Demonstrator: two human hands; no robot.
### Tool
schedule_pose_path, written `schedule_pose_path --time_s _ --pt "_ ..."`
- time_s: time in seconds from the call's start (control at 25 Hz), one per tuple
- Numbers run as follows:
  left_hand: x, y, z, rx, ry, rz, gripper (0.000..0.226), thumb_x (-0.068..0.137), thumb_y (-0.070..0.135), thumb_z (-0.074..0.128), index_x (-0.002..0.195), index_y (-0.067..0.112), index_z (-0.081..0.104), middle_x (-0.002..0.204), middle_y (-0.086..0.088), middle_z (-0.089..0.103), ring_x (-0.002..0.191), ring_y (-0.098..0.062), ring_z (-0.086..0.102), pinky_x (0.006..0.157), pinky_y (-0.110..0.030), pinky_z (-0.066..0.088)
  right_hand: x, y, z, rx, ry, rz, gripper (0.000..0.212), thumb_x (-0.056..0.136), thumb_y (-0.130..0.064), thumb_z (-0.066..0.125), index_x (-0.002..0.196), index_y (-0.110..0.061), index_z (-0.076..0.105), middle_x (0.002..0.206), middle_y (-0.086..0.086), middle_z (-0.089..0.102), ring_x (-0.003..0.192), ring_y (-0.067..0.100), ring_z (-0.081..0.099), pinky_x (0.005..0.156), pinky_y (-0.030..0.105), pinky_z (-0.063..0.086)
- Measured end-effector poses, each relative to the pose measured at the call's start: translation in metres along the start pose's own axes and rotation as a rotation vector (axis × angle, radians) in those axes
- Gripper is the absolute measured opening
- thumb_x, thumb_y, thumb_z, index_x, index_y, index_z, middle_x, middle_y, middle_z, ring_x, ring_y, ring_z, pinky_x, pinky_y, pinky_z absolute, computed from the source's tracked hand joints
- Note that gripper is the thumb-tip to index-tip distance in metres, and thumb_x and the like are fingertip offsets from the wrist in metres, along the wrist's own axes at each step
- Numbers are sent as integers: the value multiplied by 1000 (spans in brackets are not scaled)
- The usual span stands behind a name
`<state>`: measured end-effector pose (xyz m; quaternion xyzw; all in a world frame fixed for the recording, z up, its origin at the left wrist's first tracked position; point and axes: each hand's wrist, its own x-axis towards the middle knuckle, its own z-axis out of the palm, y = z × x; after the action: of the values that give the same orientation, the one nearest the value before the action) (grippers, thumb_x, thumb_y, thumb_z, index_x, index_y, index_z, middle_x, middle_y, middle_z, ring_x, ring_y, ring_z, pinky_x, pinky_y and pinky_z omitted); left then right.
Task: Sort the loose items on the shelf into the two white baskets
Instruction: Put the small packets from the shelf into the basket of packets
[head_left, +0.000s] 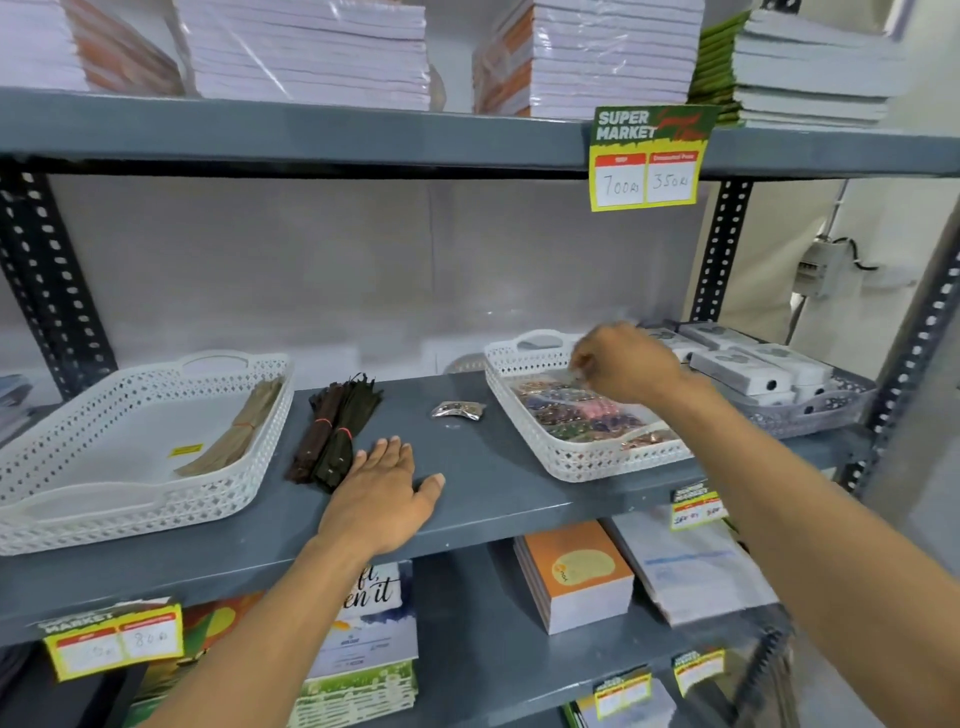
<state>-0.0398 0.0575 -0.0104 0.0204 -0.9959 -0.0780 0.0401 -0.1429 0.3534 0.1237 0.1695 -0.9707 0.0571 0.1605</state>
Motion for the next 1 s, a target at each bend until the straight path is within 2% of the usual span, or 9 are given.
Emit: schedule_pose_path --time_s 0.12,0.2,0.32,0.44,0.56,0.64,0.76,0.88,1.0 --pt "0 2 0 18 -9 0 81 105 63 18 167 10 9 174 -6 2 161 -19 0 131 -40 0 -20 33 0 -160 -256 126 24 86 -8 61 93 -21 80 99 5 77 88 28 73 82 41 63" --pt "0 1 0 21 -16 0 81 105 63 17 167 10 9 174 -6 1 161 -18 -1 131 -40 -1 -22 37 1 -198 -383 157 11 88 -4 56 85 -9 65 91 8 69 82 28 64 77 37 58" --pt "-1 1 0 32 -14 3 81 105 63 16 167 10 8 174 -6 1 161 -19 -1 131 -40 0 -16 33 -1 -208 -495 194 27 96 -3 50 71 -12 46 77 4 53 70 22 52 71 37 44" --pt "0 1 1 37 -12 -1 82 105 63 16 167 9 8 174 -7 2 161 -20 0 131 -41 0 -10 23 -1 -204 -437 192 13 96 -3 50 94 -6 62 98 9 66 83 23 64 73 38 51" --pt "0 3 0 31 -20 -9 82 105 62 17 167 9 8 174 -7 2 161 -20 -1 131 -41 -1 4 -11 2 -63 -154 120 41 89 -3 58 127 -13 70 125 14 70 111 35 69 91 44 59" --pt "-1 4 -1 23 -11 -13 82 105 62 17 167 10 9 174 -7 3 161 -19 0 131 -40 -1 13 -49 8 46 -14 -19 52 84 -2 60 132 -19 71 131 16 68 118 39 66 98 45 57" --pt "-1 2 -1 -1 -14 -14 82 105 62 20 167 10 10 174 -6 3 161 -19 -1 131 -40 -1 33 -104 34 117 -127 -190 47 83 -4 57 125 -16 73 125 19 69 113 42 65 91 40 56" --pt "-2 0 -1 -24 -4 0 82 105 62 23 167 10 11 174 -6 4 161 -18 1 131 -39 0 54 -138 65 6 -294 -217 29 91 -15 63 117 -3 69 126 23 68 113 42 66 88 40 56" --pt "-1 -3 -2 -49 8 7 82 105 63 26 166 10 13 174 -5 5 161 -17 2 131 -38 0 64 -148 88 -92 -390 -198 32 98 -19 59 121 1 69 132 22 68 118 39 67 90 40 54"
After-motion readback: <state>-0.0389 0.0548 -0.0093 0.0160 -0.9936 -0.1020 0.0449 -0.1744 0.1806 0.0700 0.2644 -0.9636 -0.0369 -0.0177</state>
